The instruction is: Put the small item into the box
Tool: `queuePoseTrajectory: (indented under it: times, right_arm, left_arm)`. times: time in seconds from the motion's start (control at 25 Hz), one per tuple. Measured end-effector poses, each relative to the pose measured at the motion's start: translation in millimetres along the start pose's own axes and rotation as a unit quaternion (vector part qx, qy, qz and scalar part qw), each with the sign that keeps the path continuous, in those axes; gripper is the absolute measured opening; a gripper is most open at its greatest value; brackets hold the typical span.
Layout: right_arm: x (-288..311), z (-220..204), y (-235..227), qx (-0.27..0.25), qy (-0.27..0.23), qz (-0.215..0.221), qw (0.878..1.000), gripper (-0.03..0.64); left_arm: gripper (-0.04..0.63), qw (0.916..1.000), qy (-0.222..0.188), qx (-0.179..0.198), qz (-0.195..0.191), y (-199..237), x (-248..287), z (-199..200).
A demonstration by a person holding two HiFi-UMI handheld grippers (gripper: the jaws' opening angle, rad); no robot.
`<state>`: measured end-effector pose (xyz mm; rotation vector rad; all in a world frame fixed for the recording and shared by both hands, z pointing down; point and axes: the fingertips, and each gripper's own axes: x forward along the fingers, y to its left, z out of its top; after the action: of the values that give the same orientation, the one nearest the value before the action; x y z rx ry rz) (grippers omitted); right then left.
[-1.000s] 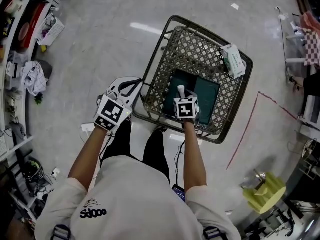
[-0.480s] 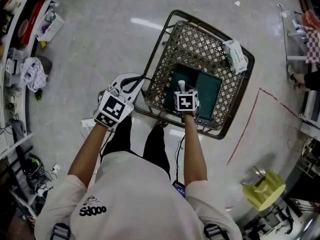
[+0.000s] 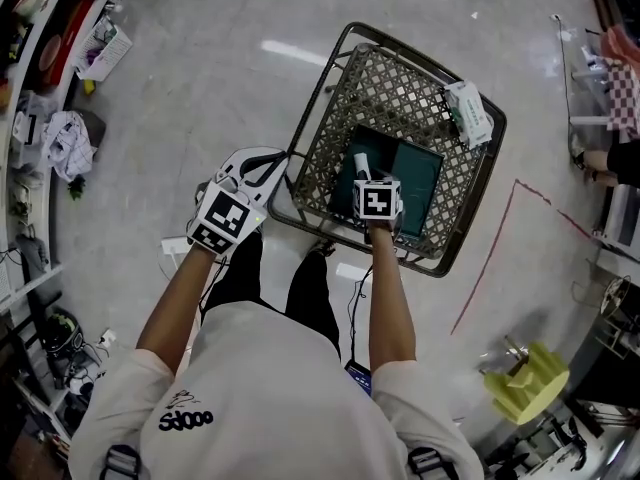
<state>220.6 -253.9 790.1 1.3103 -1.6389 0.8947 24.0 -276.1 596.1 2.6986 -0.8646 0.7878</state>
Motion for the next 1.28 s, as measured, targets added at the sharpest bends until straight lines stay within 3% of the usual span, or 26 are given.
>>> queuePoseTrajectory:
  times: [0.48,0.68,0.96,1.28]
  right_arm:
    - [-74.2,46.4,-5.7,0.003,-0.084,-0.011,0.996,0.012]
    - [-110.3,61.3,-3.1,0.006,-0.118,-0.01,0.993,0.011]
    - [-184.6,101.7,-6.6,0.008,-0.201,-0.009,0.98,0.011]
    - [-267.9,123.6,-12.2,-0.023,-0.275,-0.026,0.961,0.011]
  left_arm:
    - [0.006,0.9991,-0.037,0.019,0.011,-4.7,-22.6,36.4]
    - [0.006,0.9978,-0.059,0.025,0.016,-3.8,-30.3,61.7]
    - [0.006,0.9943,-0.094,0.047,0.015,-1.4,-35.8,112.0]
    - [0.006,0.9898,-0.121,0.076,0.002,-17.9,-42.1,158.0]
